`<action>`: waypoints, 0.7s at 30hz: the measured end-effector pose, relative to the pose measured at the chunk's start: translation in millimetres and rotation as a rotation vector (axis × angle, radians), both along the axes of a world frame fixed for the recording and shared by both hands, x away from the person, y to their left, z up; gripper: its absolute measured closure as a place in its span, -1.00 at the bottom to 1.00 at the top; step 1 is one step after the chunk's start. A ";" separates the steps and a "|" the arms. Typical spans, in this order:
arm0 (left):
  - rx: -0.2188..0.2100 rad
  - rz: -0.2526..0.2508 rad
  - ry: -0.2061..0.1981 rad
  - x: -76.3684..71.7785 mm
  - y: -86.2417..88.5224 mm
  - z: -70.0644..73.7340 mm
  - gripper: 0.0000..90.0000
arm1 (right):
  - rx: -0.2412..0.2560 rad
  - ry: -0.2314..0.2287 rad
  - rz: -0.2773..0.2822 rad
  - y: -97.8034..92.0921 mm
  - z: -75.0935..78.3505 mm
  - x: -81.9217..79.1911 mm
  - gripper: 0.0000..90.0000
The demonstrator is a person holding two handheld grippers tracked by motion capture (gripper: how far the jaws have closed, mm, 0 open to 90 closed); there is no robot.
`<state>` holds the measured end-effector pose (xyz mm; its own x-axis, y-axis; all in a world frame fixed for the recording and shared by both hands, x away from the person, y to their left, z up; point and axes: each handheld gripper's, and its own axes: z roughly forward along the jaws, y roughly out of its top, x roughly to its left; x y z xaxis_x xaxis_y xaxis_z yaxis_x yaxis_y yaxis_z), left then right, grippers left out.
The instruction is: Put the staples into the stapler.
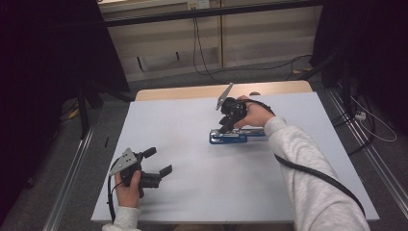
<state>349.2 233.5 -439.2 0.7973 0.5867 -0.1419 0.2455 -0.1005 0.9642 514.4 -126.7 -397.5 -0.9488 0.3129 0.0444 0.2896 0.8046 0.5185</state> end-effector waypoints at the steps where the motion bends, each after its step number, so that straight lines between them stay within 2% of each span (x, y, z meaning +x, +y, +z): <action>1: -0.004 -0.006 0.009 1.2 -1.9 0.6 -0.96 | 0.011 -0.008 -0.010 -4.9 0.1 -1.3 0.14; 3: 0.004 -0.018 0.027 4.1 -5.7 1.6 -0.96 | 0.045 -0.004 -0.046 -15.4 0.7 -4.3 0.05; 7: 0.017 -0.038 0.045 9.5 -15.4 2.3 -0.96 | 0.068 -0.019 -0.109 -34.4 0.2 -10.0 -0.17; 10: 0.021 -0.047 0.057 12.4 -19.8 1.9 -0.96 | 0.118 -0.011 -0.163 -47.7 -1.0 -14.8 -0.31; 12: 0.031 -0.061 0.087 16.9 -25.1 0.7 -0.96 | 0.129 -0.026 -0.191 -55.1 -2.5 -19.0 -0.44; 17: 0.044 -0.050 0.110 25.7 -34.2 0.7 -0.96 | 0.157 -0.027 -0.256 -73.6 -6.4 -28.9 -0.60; 19: 0.043 -0.048 0.118 29.0 -37.8 -0.3 -0.96 | 0.186 -0.024 -0.285 -80.7 -6.4 -32.7 -0.65; 21: 0.057 -0.053 0.126 32.4 -41.7 -0.8 -0.96 | 0.170 -0.041 -0.315 -86.7 -6.5 -36.5 -0.72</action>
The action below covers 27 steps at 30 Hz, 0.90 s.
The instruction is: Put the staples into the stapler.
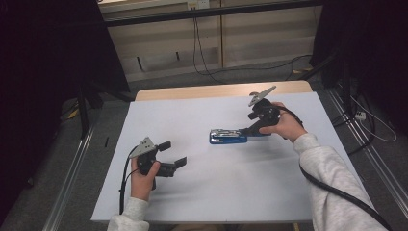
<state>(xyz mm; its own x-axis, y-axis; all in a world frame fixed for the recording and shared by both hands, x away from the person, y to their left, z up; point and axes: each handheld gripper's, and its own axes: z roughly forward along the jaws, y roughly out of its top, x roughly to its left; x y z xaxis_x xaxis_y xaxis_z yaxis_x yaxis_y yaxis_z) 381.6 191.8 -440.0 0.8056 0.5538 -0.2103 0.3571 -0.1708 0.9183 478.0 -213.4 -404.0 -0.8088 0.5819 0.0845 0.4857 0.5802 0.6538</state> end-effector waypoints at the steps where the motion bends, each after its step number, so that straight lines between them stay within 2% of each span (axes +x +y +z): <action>1: 0.010 -0.002 0.001 1.7 -2.3 0.0 -0.96 | -0.004 -0.008 -0.007 -3.0 -0.5 -1.9 -0.74; 8: 0.006 0.000 0.031 15.1 -14.0 -2.7 -0.95 | 0.043 -0.027 -0.085 -24.2 -4.6 -17.6 -0.76; 9: 0.006 0.000 0.031 15.1 -14.0 -2.7 -0.95 | 0.043 -0.031 -0.099 -27.3 -5.8 -19.6 -0.76; 10: 0.028 0.012 0.037 18.9 -17.4 -3.2 -0.94 | 0.039 -0.033 -0.117 -30.2 -7.0 -21.6 -0.76; 11: 0.028 0.012 0.037 18.9 -17.4 -3.2 -0.94 | 0.035 -0.034 -0.128 -33.3 -8.3 -23.5 -0.76; 13: 0.056 0.026 0.048 24.3 -22.1 -4.8 -0.94 | 0.045 -0.043 -0.158 -39.4 -11.0 -27.7 -0.75; 14: 0.065 0.033 0.050 25.5 -23.4 -5.5 -0.94 | 0.035 -0.042 -0.174 -41.7 -12.3 -30.2 -0.75; 16: 0.055 0.044 0.051 28.1 -25.5 -8.1 -0.93 | 0.031 -0.049 -0.192 -45.8 -14.9 -36.3 -0.72; 18: 0.060 0.047 0.060 31.4 -27.0 -9.5 -0.93 | 0.002 -0.058 -0.214 -49.5 -17.8 -42.2 -0.72; 19: 0.060 0.047 0.060 31.4 -27.0 -9.5 -0.92 | 0.011 -0.057 -0.226 -51.5 -19.6 -44.9 -0.71; 20: 0.088 0.049 0.068 35.3 -30.2 -8.9 -0.92 | 0.010 -0.054 -0.246 -53.3 -21.5 -47.5 -0.71; 21: 0.093 0.048 0.069 37.3 -32.0 -9.0 -0.90 | 0.003 -0.058 -0.261 -55.0 -23.3 -50.1 -0.71; 23: 0.093 0.055 0.081 41.3 -35.8 -10.3 -0.89 | 0.014 -0.053 -0.284 -59.1 -26.6 -54.3 -0.63; 25: 0.085 0.059 0.093 44.3 -38.7 -12.7 -0.77 | -0.004 -0.063 -0.325 -63.3 -29.0 -56.9 -0.57; 27: 0.099 0.058 0.095 46.5 -40.4 -12.8 -0.74 | 0.022 -0.053 -0.355 -67.4 -30.2 -58.6 -0.37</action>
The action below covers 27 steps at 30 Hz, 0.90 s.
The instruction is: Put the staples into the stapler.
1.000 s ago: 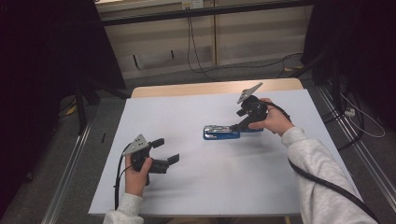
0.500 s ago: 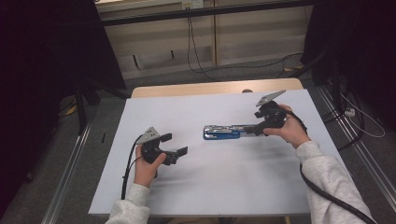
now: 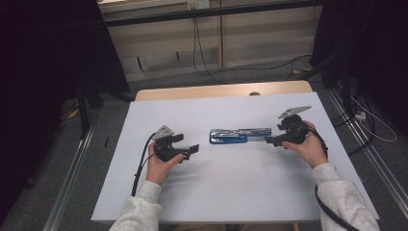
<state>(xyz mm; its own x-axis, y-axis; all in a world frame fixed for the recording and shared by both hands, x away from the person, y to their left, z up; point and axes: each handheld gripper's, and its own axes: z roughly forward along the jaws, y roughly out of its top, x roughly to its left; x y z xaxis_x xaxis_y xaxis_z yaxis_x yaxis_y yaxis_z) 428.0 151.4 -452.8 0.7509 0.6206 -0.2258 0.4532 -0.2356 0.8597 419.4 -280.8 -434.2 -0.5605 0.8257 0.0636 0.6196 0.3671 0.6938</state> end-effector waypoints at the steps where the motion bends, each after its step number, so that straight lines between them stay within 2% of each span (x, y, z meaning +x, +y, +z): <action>1: 0.031 0.008 -0.009 2.9 -3.3 1.3 -0.68 | 0.006 0.006 -0.017 -1.7 -0.9 -0.5 -0.27; 3: 0.017 0.021 -0.013 5.9 -5.7 1.9 -0.41 | -0.018 0.008 -0.049 -3.5 -3.4 -2.2 -0.08; 4: 0.017 0.021 -0.013 5.9 -5.7 1.9 -0.27 | -0.018 0.008 -0.049 -3.5 -3.4 -2.2 -0.08; 5: 0.011 0.044 -0.015 9.0 -8.0 0.8 -0.18 | -0.013 0.011 -0.070 -5.9 -5.9 -2.7 0.15; 7: 0.033 0.036 0.006 13.4 -11.5 -0.9 0.04 | -0.021 0.012 -0.080 -6.5 -7.3 -3.4 0.26; 9: 0.047 0.030 0.003 16.6 -15.4 -2.4 0.25 | -0.039 0.019 -0.065 -5.6 -8.4 -4.2 0.51; 11: 0.061 0.027 0.004 18.4 -19.9 -3.5 0.48 | -0.054 0.017 -0.061 -4.5 -9.2 -5.3 0.67; 14: 0.086 0.018 0.010 20.5 -25.5 -5.9 0.70 | -0.043 0.025 -0.049 -5.0 -10.6 -6.8 0.82; 16: 0.082 0.004 0.018 21.1 -27.8 -7.2 0.75 | -0.043 0.028 -0.052 -5.4 -11.3 -7.2 0.85; 18: 0.099 -0.009 0.030 22.2 -36.0 -9.4 0.87 | -0.047 0.042 -0.052 -6.5 -15.1 -6.4 0.97; 21: 0.118 -0.026 0.046 23.9 -43.6 -12.1 0.97 | -0.049 0.043 -0.053 -6.8 -19.2 -5.1 1.00; 24: 0.149 -0.047 0.059 25.6 -49.9 -14.0 1.00 | -0.048 0.037 -0.056 -5.9 -19.6 -3.9 1.00; 27: 0.143 -0.055 0.057 26.8 -54.8 -14.3 1.00 | -0.050 0.029 -0.044 -2.6 -20.2 -2.1 1.00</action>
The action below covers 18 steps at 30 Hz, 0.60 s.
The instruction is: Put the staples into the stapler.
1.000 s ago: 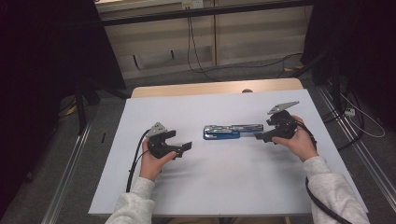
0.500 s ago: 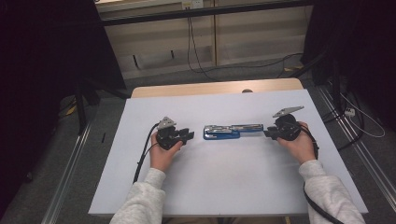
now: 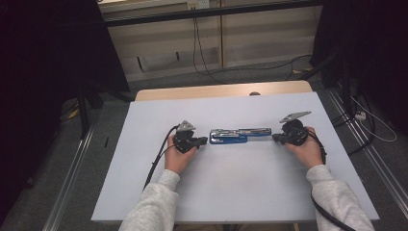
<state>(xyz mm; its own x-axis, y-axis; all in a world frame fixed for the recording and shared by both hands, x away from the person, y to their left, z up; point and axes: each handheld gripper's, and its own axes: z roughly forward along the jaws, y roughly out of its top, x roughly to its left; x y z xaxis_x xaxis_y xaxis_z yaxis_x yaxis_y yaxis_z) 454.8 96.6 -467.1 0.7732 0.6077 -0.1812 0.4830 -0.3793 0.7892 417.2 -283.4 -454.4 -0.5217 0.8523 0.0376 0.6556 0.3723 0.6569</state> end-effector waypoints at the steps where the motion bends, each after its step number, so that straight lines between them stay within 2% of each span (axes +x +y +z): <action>1: 0.007 -0.004 0.003 0.7 -2.2 -0.7 1.00 | -0.004 -0.001 -0.001 1.0 0.1 0.6 1.00; 2: 0.029 -0.008 0.004 1.8 -4.0 -1.1 1.00 | -0.008 -0.006 0.003 1.8 0.1 1.5 1.00; 6: 0.062 -0.025 0.002 3.5 -9.2 -1.3 1.00 | -0.016 -0.010 0.007 4.8 0.1 2.7 1.00; 12: 0.053 -0.013 0.009 5.2 -9.5 -1.7 1.00 | -0.018 -0.015 0.007 6.9 0.4 3.6 1.00; 18: 0.065 -0.013 0.002 5.0 -9.8 -1.7 1.00 | -0.016 -0.022 0.015 7.9 0.2 3.9 1.00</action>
